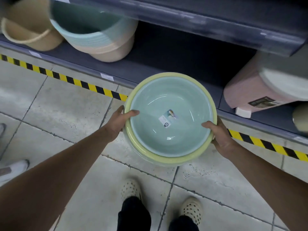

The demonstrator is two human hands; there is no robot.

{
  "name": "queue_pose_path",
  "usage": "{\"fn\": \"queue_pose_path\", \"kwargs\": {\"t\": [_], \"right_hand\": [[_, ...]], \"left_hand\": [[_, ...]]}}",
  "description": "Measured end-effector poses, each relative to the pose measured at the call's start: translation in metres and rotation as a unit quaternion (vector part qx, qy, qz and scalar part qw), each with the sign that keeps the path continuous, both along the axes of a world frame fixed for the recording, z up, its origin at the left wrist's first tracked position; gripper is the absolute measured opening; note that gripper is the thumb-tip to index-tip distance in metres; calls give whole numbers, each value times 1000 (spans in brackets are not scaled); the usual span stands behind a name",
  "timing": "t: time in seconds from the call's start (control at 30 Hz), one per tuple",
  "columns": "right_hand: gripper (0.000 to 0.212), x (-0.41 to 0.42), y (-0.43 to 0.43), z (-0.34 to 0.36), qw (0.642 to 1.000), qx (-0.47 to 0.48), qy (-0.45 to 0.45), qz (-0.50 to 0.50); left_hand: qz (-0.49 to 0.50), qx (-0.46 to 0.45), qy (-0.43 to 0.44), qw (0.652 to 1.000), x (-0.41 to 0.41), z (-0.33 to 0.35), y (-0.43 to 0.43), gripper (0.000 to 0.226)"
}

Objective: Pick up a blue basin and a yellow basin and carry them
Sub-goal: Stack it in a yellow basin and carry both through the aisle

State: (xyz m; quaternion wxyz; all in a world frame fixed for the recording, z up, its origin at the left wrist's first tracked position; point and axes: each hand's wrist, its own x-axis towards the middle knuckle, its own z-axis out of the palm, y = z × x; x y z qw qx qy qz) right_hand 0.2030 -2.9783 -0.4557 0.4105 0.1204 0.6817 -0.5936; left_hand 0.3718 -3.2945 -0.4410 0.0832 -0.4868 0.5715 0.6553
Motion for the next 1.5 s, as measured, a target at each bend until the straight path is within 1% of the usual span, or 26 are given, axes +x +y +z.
{"fn": "queue_pose_path", "kwargs": {"t": [0.13, 0.23, 0.27, 0.33, 0.4, 0.47, 0.5, 0.57, 0.63, 0.73, 0.8, 0.83, 0.93, 1.03, 1.07, 1.13, 1.2, 1.27, 1.3, 1.33, 1.37, 1.4, 1.47, 1.5], "right_hand": [[69, -29, -15, 7, 1000, 10, 19, -11], [69, -51, -25, 0, 999, 25, 28, -32], [70, -57, -31, -2, 998, 29, 34, -34], [70, -69, -42, -6, 998, 39, 44, -37], [64, -80, -54, -9, 995, 47, 52, -70], [51, -93, -67, -12, 990, 49, 59, -115], [48, -99, -73, -14, 988, 50, 61, -130], [55, -111, -83, -20, 987, 59, 69, -132], [60, -124, -89, -27, 986, 74, 70, -132], [55, -141, -95, -37, 985, 90, 59, -132], [51, -151, -99, -42, 986, 76, 68, -135], [46, -157, -101, -45, 985, 70, 74, -137], [20, -172, -106, -55, 981, 66, 88, -158], [14, -184, -111, -69, 978, 69, 92, -174], [13, -190, -111, -75, 976, 69, 98, -181], [17, -200, -116, -81, 972, 70, 102, -201], [20, -213, -124, -83, 966, 72, 98, -228], [20, -226, -131, -84, 961, 73, 99, -246], [23, -232, -134, -83, 962, 75, 101, -242], [31, -239, -135, -85, 963, 81, 107, -234], [45, -244, -136, -85, 964, 91, 107, -226], [56, -251, -137, -88, 965, 93, 107, -221], [61, -262, -139, -92, 963, 88, 118, -227], [64, -266, -141, -92, 962, 83, 122, -229]], "left_hand": [[1, -2, 2, 1000, -36, 6, -15, 112], [-23, 5, 1, 1000, -64, -1, -33, 116], [-30, 5, 3, 1000, -73, -3, -39, 109], [-38, -2, 11, 999, -95, -7, -51, 84], [-36, -7, 15, 999, -118, -9, -60, 65], [-49, -7, 23, 998, -141, -14, -70, 62], [-53, -10, 30, 998, -150, -16, -73, 64], [-38, -25, 43, 998, -168, -26, -80, 64], [-18, -38, 56, 998, -185, -35, -84, 60], [-11, -42, 67, 997, -206, -47, -90, 52], [-17, -37, 61, 997, -218, -56, -95, 46], [-18, -35, 57, 998, -223, -59, -97, 44], [-42, -35, 51, 997, -240, -72, -106, 49], [-46, -37, 51, 997, -258, -84, -113, 47], [-50, -36, 50, 997, -264, -89, -114, 53], [-45, -37, 50, 997, -278, -97, -117, 71], [-10, -38, 50, 998, -294, -104, -120, 85], [15, -38, 45, 998, -308, -110, -124, 96], [18, -37, 45, 998, -314, -111, -126, 96], [15, -37, 48, 998, -318, -113, -128, 96], [11, -33, 50, 998, -323, -117, -131, 99], [9, -34, 55, 998, -327, -121, -133, 105], [11, -23, 71, 997, -336, -132, -138, 118], [13, -11, 82, 997, -342, -134, -139, 116]]}}
